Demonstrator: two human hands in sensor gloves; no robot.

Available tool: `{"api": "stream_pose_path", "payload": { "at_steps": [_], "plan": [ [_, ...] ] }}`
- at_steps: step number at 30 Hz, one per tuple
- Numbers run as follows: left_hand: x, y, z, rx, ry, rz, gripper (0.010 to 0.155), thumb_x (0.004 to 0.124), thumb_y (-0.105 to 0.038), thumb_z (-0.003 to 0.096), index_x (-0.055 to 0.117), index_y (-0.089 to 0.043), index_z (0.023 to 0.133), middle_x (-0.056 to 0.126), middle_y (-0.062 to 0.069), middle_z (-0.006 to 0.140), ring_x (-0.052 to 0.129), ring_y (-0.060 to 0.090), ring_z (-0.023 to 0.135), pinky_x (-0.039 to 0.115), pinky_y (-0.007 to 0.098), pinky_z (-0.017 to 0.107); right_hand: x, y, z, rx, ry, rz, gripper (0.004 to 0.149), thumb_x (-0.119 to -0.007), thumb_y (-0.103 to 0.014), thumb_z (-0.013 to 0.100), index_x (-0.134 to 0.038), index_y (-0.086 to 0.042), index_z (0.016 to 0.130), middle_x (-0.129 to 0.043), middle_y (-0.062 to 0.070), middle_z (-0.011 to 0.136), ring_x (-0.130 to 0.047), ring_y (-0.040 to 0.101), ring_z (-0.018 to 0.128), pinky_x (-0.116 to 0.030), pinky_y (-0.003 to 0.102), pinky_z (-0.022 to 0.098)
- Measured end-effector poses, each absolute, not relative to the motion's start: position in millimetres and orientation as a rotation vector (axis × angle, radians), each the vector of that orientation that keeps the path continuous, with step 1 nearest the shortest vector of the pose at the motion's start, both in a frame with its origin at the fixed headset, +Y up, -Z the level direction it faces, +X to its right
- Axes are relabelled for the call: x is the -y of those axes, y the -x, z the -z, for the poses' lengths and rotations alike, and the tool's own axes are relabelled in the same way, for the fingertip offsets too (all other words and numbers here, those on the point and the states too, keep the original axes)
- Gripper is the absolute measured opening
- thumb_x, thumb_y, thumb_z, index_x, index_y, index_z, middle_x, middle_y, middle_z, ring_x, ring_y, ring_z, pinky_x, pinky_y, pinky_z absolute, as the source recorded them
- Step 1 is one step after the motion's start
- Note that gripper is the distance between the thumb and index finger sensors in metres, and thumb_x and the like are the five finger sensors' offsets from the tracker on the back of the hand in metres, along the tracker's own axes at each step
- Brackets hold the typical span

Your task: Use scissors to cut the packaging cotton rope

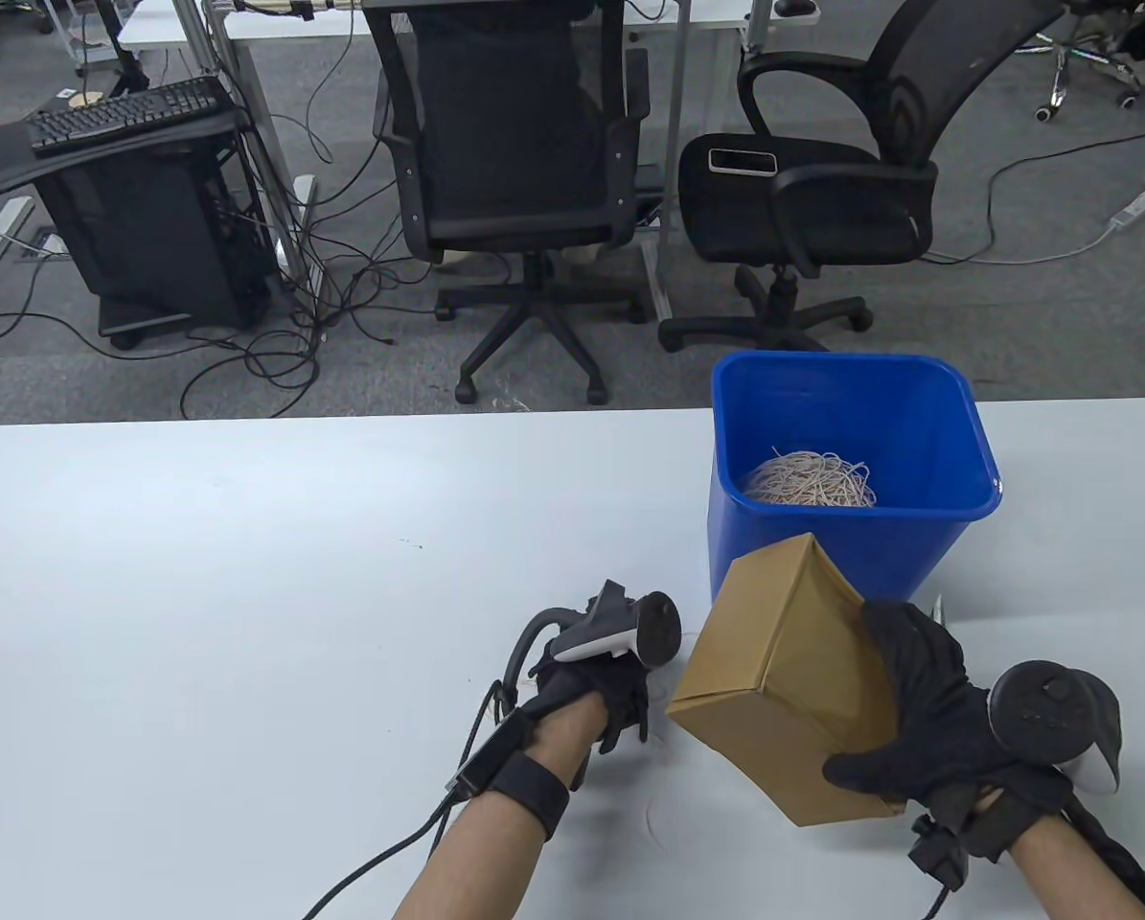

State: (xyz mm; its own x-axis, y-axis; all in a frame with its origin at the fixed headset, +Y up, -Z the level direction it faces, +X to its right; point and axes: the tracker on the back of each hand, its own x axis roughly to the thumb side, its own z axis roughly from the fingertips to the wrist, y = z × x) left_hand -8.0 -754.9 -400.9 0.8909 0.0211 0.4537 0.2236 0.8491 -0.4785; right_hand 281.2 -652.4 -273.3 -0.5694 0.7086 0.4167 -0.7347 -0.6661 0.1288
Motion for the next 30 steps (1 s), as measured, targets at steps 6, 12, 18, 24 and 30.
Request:
{"api": "stream_pose_path", "payload": {
  "at_steps": [6, 12, 18, 24, 30],
  "plan": [
    [741, 35, 403, 0.420, 0.526, 0.131, 0.056, 0.066, -0.023, 0.0527, 0.064, -0.025, 0.108, 0.032, 0.017, 0.117, 0.023, 0.047, 0.107, 0.028, 0.070, 0.071, 654, -278, 273, 0.074, -0.562, -2.222, 0.131, -0.101, -0.069, 0.026, -0.024, -0.002, 0.109, -0.021, 0.045, 0.106, -0.022, 0.069, 0.091, -0.051, 0.090, 0.047],
    [732, 79, 409, 0.372, 0.600, -0.140, 0.046, 0.067, -0.024, 0.0511, 0.079, -0.009, 0.093, 0.057, 0.023, 0.109, 0.041, 0.051, 0.104, 0.034, 0.071, 0.070, 657, -273, 272, 0.072, -0.572, -2.203, 0.131, -0.100, -0.069, 0.026, -0.024, -0.002, 0.109, -0.021, 0.045, 0.106, -0.022, 0.069, 0.091, -0.051, 0.090, 0.047],
    [726, 102, 411, 0.361, 0.437, -0.164, 0.068, 0.077, -0.046, 0.0517, 0.045, -0.011, 0.101, 0.043, 0.024, 0.107, 0.044, 0.053, 0.100, 0.041, 0.074, 0.066, 659, -269, 275, 0.062, -0.573, -2.189, 0.131, -0.100, -0.069, 0.027, -0.025, -0.002, 0.109, -0.021, 0.045, 0.106, -0.023, 0.069, 0.090, -0.051, 0.090, 0.047],
    [755, 82, 399, 0.453, 0.630, 0.157, 0.101, 0.093, -0.042, 0.0475, 0.016, -0.031, 0.111, 0.018, 0.011, 0.119, 0.023, 0.046, 0.110, 0.032, 0.074, 0.071, 661, -263, 278, 0.048, -0.587, -2.181, 0.131, -0.100, -0.069, 0.027, -0.025, -0.002, 0.109, -0.021, 0.045, 0.106, -0.022, 0.069, 0.090, -0.051, 0.090, 0.047],
    [752, 69, 392, 0.557, 0.370, 0.136, 0.055, 0.090, -0.030, 0.0447, 0.070, -0.015, 0.094, 0.072, 0.015, 0.095, 0.073, 0.046, 0.086, 0.056, 0.070, 0.064, 663, -257, 278, 0.050, -0.595, -2.165, 0.130, -0.100, -0.069, 0.027, -0.025, -0.001, 0.109, -0.021, 0.045, 0.106, -0.022, 0.069, 0.090, -0.051, 0.090, 0.046]
  ]
}}
